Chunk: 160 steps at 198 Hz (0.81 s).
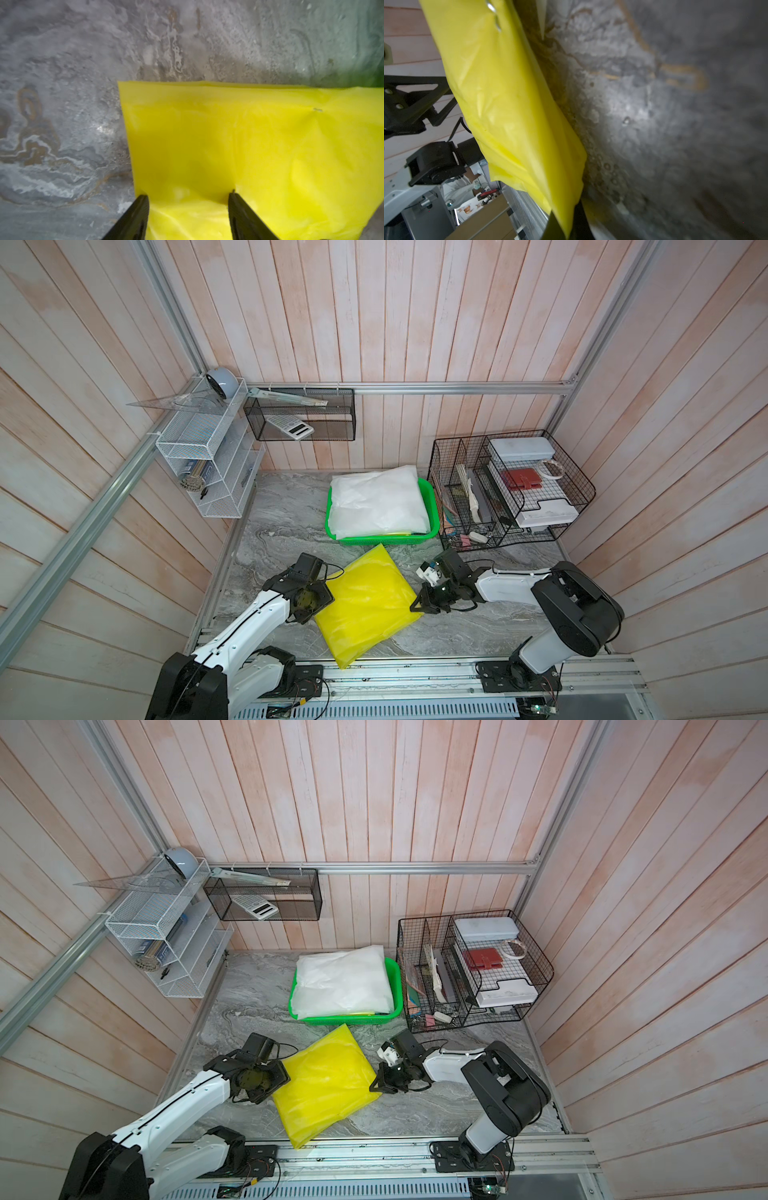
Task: Put the folded raincoat in the basket
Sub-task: Pick up the raincoat from the center of the board.
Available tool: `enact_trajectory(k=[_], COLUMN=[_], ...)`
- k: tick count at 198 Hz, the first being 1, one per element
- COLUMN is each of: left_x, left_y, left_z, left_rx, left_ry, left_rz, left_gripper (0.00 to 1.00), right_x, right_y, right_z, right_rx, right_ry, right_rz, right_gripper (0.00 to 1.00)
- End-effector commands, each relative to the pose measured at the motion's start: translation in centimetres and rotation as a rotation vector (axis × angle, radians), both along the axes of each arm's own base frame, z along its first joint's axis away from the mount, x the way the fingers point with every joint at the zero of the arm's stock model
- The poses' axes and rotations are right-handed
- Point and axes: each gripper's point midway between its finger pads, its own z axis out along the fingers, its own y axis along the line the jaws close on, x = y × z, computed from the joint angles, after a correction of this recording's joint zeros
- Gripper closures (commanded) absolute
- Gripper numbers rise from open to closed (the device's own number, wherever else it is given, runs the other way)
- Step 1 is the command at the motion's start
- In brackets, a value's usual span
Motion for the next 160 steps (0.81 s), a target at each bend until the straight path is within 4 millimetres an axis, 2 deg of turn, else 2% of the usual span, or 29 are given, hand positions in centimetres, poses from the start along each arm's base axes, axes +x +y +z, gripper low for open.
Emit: enact_trajectory(k=[1,21,60,95,132,160], left_x=[1.2,1.4,0.8,2.7,5.7,6.3], left_y=[0.9,0.8,0.3,-0.7,-2.0,-0.7], left_z=[3.0,3.7,1.0,1.1,1.4,0.5], left_rx=[0.047,0.027,-0.014,-0.060,-0.097,-0.050], left_ry=[-0.078,-0.108,-0.065,-0.145,-0.236,-0.192], left_rz=[0.009,0.029,0.056,0.032,-0.006,0.016], left_gripper=[0.31,0.26,0.26,0.25,0.25,0.27], right_x=[0.1,-0.2,-0.6,-0.8,-1.1,-1.4], right_y=[-1.0,-2.3,-4.6,-5.2,-5.3,-5.3], right_z=[-0.7,-1.0,-1.7,-1.7,-2.2,-2.6], right_rx=[-0.040,-0.066,-0.087,-0.127,-0.131,-0.134], right_ry=[-0.018,0.003,0.047,0.033,0.050,0.064], right_rz=[-0.056,-0.114,-0.238,-0.217,-0.209,-0.207], right_gripper=[1.00,1.00,1.00,1.00,1.00,1.00])
